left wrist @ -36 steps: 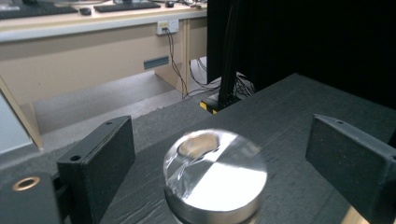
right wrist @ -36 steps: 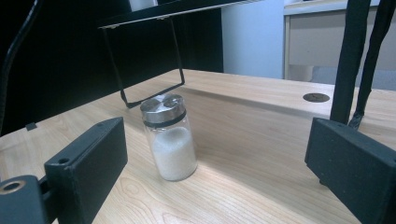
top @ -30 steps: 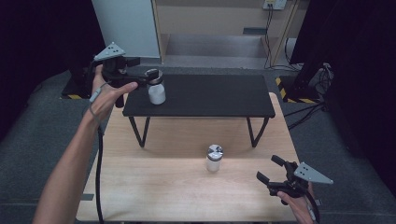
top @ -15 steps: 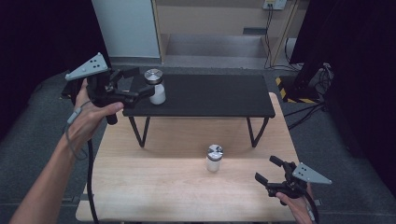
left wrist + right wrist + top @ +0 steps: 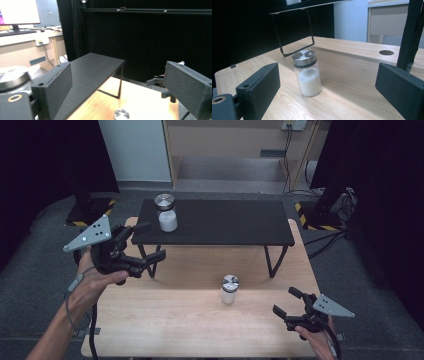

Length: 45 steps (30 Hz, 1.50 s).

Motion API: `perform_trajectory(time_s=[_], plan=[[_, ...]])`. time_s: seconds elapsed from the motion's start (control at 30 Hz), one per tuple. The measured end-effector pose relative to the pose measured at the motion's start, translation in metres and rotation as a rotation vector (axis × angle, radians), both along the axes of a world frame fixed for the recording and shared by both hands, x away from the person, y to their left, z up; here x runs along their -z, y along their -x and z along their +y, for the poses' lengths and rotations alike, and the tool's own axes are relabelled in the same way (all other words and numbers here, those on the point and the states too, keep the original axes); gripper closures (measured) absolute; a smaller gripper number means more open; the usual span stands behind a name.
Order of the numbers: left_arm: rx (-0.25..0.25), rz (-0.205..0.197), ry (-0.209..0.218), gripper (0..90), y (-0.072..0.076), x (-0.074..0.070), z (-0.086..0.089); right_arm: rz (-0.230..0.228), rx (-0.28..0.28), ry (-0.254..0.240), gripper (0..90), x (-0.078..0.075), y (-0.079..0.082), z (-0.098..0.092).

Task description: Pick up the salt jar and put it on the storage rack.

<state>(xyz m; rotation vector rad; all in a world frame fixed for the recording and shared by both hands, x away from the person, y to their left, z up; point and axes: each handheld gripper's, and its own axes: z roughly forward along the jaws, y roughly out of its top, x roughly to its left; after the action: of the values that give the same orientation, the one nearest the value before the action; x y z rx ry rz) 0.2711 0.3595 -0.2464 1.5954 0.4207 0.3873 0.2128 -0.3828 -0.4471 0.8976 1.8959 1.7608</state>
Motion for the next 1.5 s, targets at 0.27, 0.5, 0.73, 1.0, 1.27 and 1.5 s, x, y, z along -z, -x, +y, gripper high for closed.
perform_trajectory(time_s=[0.27,0.5,0.73,1.0,1.27,1.5], plan=[[0.008,-0.034,-0.099,7.7,0.006,0.005,-0.009,0.002,0.001,0.001,5.9,0.000,0.000,0.000],[-0.034,-0.022,-0.092,7.8,0.015,0.025,-0.015,0.000,-0.001,0.001,5.9,0.000,0.000,0.000],[-0.150,-0.049,-0.079,7.0,0.032,0.050,-0.021,0.000,-0.002,0.001,5.9,0.000,0.000,0.000],[-0.239,-0.081,-0.072,6.3,0.041,0.090,-0.027,-0.002,-0.001,0.001,5.9,0.000,0.000,0.000],[-0.259,-0.059,-0.020,6.0,0.046,0.130,-0.024,0.002,-0.004,0.007,5.9,0.000,0.000,0.001],[-0.274,-0.014,0.001,6.1,0.047,0.156,-0.024,0.003,-0.002,0.008,5.9,0.000,0.000,0.001]])
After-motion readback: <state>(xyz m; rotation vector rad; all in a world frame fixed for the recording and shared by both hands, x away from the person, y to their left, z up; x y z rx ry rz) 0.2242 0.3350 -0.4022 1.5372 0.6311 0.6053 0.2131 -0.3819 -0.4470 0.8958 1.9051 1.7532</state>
